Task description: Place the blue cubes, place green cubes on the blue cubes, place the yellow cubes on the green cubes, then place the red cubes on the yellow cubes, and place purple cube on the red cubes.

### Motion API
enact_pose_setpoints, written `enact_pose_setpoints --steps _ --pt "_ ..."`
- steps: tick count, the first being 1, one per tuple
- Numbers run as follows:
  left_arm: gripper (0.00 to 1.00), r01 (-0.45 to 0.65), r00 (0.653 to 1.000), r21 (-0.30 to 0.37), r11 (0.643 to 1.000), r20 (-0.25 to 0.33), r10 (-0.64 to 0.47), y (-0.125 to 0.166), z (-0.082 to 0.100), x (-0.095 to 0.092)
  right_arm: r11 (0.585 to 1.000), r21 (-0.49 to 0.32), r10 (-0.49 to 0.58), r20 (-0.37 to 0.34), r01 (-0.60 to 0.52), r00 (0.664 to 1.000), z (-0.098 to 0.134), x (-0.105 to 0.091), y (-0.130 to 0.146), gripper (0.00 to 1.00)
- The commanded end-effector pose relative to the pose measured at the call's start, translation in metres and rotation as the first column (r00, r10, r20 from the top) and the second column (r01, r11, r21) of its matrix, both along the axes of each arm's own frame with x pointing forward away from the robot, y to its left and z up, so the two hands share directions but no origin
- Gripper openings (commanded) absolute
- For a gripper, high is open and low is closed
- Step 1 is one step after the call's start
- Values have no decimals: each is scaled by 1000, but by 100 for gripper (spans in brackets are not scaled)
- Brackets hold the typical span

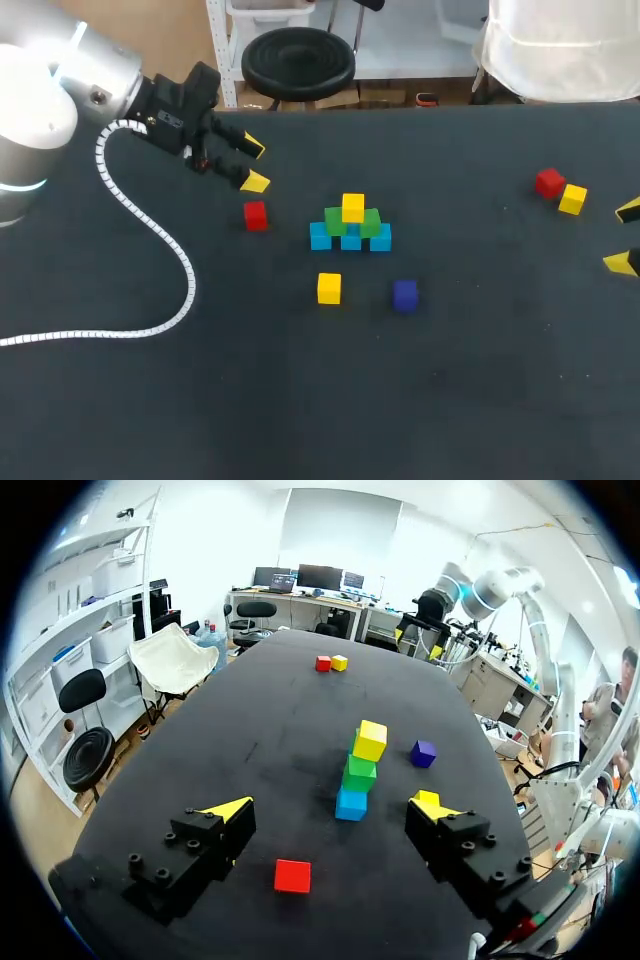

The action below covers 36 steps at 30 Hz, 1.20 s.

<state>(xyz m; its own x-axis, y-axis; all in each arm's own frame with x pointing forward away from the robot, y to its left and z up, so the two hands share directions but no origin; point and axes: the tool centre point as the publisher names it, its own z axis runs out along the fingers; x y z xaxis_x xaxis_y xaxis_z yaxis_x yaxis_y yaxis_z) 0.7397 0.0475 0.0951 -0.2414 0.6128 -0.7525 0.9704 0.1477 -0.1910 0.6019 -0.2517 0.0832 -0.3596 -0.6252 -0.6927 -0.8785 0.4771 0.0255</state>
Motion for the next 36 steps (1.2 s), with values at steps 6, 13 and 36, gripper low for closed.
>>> enact_pose_setpoints --steps 6,13,36 --pt "100 3 1000 2 1000 -3 -3 0 0 2 999 13 -32 54 31 998 -11 23 -52 100" --pt "100 3 1000 2 1000 -3 -3 0 0 2 1000 15 15 143 -17 990 -16 54 -71 100" --pt "100 3 1000 2 1000 -3 -3 0 0 2 996 86 27 100 -36 995 -55 98 -24 100"
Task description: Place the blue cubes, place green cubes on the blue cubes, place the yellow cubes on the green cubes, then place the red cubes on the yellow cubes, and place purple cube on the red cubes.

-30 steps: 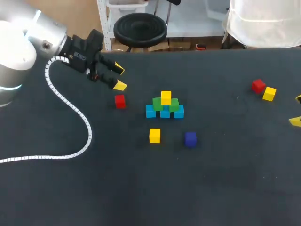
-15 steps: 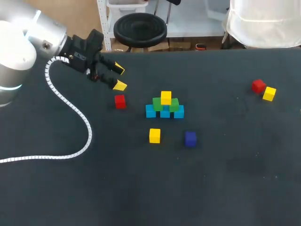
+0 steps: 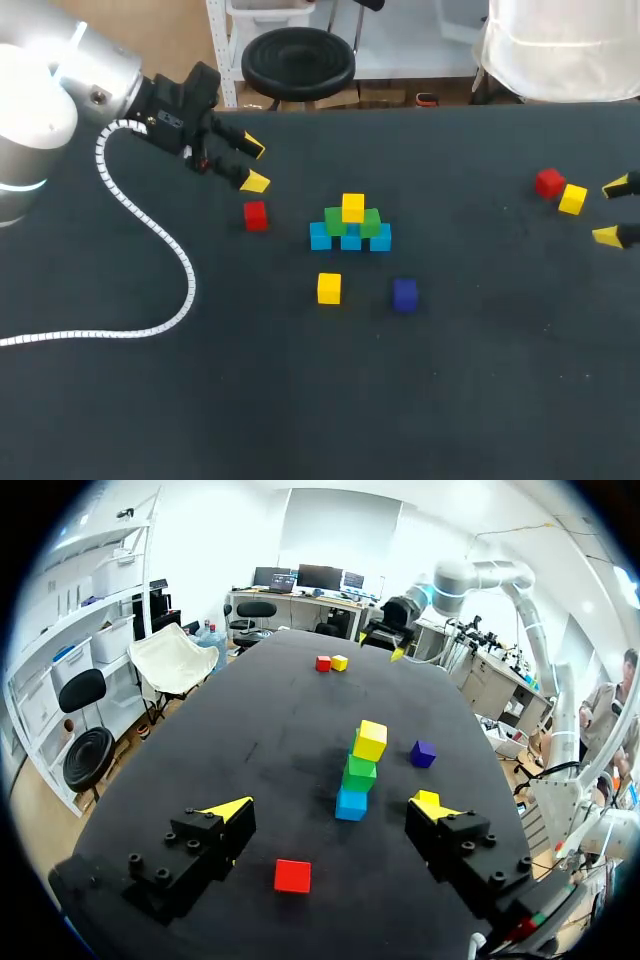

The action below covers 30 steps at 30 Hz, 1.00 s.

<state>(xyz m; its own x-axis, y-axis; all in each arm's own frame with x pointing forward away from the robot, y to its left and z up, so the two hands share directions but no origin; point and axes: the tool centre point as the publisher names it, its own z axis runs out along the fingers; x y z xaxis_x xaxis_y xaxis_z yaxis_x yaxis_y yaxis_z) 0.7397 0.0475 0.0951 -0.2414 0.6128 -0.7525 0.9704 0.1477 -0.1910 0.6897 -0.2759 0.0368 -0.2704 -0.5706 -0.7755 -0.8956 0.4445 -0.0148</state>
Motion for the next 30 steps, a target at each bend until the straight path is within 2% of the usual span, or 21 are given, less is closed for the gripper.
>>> enact_pose_setpoints --steps 1,5,18,30 --pt "100 2 1000 2 1000 -3 -2 0 0 2 1000 1 -11 16 11 1000 -9 12 -3 100" --pt "100 2 1000 2 1000 -3 -2 0 0 2 1000 6 -12 24 12 1000 -11 22 -12 100" --pt "100 2 1000 2 1000 -3 -2 0 0 2 997 35 75 -30 -74 997 -32 52 -10 100" --pt "100 2 1000 2 1000 -3 -2 0 0 2 986 60 161 -48 -158 986 -36 62 4 100"
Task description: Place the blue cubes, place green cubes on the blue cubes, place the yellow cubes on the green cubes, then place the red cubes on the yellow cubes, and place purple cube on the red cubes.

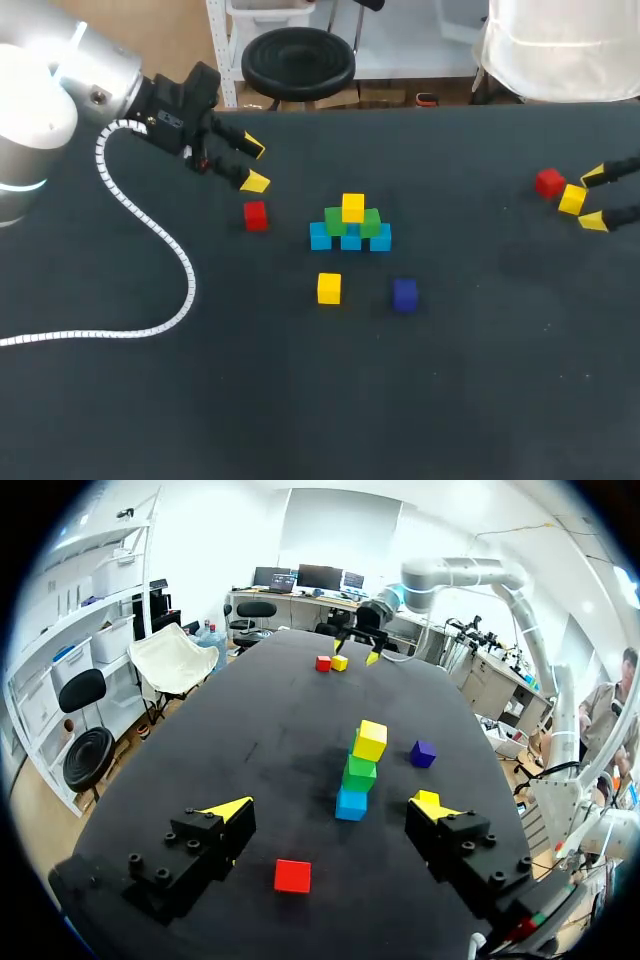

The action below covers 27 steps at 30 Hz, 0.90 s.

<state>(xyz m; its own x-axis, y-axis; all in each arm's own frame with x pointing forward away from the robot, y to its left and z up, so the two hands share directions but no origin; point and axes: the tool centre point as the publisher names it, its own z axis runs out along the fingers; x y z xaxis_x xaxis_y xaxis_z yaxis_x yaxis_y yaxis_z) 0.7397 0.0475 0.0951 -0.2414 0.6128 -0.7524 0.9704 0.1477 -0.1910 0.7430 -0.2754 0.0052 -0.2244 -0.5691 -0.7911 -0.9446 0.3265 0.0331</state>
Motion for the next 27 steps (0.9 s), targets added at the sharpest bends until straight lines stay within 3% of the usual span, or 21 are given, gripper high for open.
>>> enact_pose_setpoints --steps 1,5,6,7,8,18,27 --pt "100 3 1000 2 1000 -3 -2 0 0 2 999 11 36 -21 -36 999 -6 9 5 100" --pt "100 3 1000 2 1000 -3 -2 0 0 2 999 12 42 -24 -42 999 -8 7 10 100" --pt "100 3 1000 2 1000 -3 -2 0 0 2 999 12 43 -24 -43 999 -9 6 10 49" --pt "100 3 1000 2 1000 -3 -2 0 0 2 999 13 44 -25 -43 999 -10 5 10 40" --pt "100 3 1000 2 1000 -3 -2 0 0 2 999 11 41 -28 -40 999 -11 2 9 0" --pt "100 3 1000 2 1000 -3 -2 0 0 2 1000 14 22 -15 -22 1000 6 -14 7 0" --pt "100 3 1000 2 1000 -3 -2 0 0 2 981 16 196 -18 -195 981 18 -19 64 0"
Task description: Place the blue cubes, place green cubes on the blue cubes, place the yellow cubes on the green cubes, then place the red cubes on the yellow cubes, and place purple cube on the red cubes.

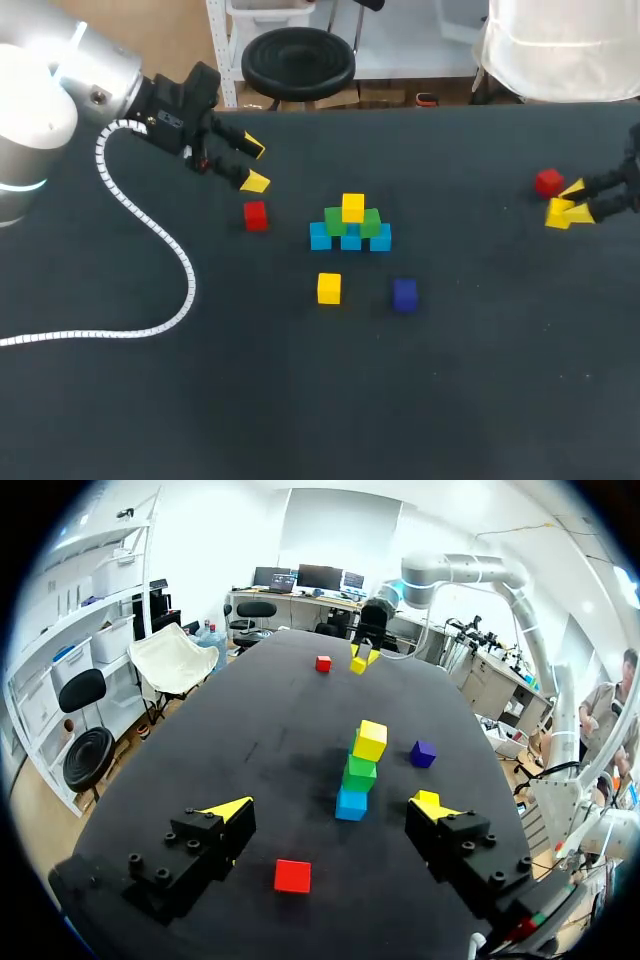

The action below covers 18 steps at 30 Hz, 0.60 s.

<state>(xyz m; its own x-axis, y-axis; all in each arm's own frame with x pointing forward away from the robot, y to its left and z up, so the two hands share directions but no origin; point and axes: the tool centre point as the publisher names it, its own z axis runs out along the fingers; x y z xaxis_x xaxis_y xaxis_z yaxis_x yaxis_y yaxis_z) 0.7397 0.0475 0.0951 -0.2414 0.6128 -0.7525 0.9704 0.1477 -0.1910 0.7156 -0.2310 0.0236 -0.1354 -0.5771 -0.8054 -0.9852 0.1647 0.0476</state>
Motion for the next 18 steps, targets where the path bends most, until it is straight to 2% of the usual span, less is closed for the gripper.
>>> enact_pose_setpoints --steps 1,5,9,17,18 --pt "100 2 1000 2 1000 -3 -2 0 0 2 999 -3 52 -14 -52 999 -2 9 25 0" --pt "100 2 1000 2 1000 -3 -2 0 0 2 981 -20 193 -52 -195 980 -12 9 51 0" --pt "100 2 1000 2 1000 -3 -2 0 0 2 963 6 268 -65 -268 961 -15 9 67 0" --pt "100 2 1000 2 1000 -3 -2 0 0 2 949 12 314 -70 -314 947 -14 3 89 0" --pt "100 2 1000 2 1000 -3 -2 0 0 2 952 11 307 -78 -307 948 -15 2 89 5"
